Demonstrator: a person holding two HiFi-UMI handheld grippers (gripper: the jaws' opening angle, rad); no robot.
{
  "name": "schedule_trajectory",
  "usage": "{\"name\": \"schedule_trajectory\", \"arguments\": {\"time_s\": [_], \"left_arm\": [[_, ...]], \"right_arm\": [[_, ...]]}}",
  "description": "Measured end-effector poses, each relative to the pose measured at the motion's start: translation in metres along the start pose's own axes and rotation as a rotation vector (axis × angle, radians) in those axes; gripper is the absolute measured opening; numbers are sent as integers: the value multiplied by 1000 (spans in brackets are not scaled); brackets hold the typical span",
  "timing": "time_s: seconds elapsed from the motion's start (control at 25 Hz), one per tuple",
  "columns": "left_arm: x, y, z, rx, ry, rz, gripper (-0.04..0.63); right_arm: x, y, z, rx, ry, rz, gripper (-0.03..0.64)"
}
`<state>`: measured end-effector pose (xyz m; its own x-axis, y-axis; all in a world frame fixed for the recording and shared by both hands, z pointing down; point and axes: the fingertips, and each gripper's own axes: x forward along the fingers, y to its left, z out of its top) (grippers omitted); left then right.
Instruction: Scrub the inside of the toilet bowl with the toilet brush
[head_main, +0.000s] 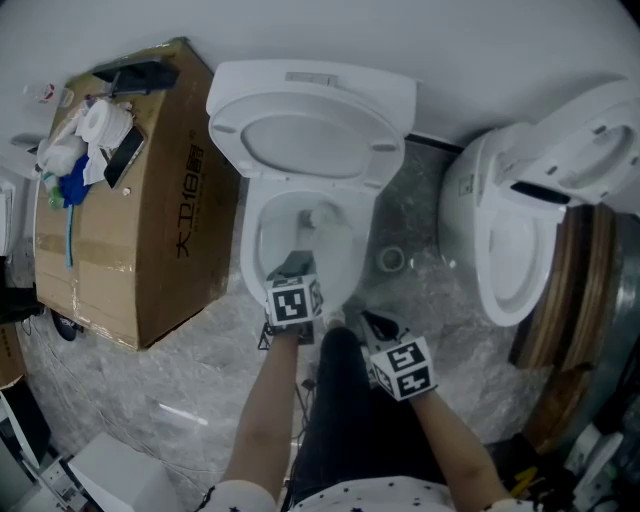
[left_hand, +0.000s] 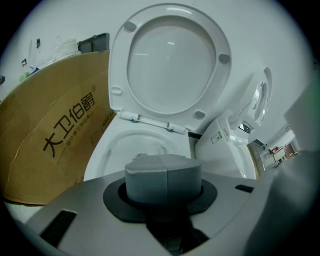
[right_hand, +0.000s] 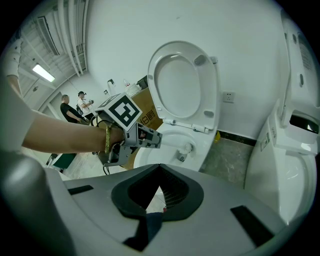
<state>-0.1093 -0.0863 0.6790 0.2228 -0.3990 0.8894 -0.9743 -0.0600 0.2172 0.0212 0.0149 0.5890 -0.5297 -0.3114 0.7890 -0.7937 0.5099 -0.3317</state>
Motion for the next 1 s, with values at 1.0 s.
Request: {"name": "schedule_trajectory", "arguments": {"time_s": [1.0], "left_arm": [[11,28,-16,-89,20,29,156]], "right_arm": [[10,-2,-6,-9,20,14,6]]}}
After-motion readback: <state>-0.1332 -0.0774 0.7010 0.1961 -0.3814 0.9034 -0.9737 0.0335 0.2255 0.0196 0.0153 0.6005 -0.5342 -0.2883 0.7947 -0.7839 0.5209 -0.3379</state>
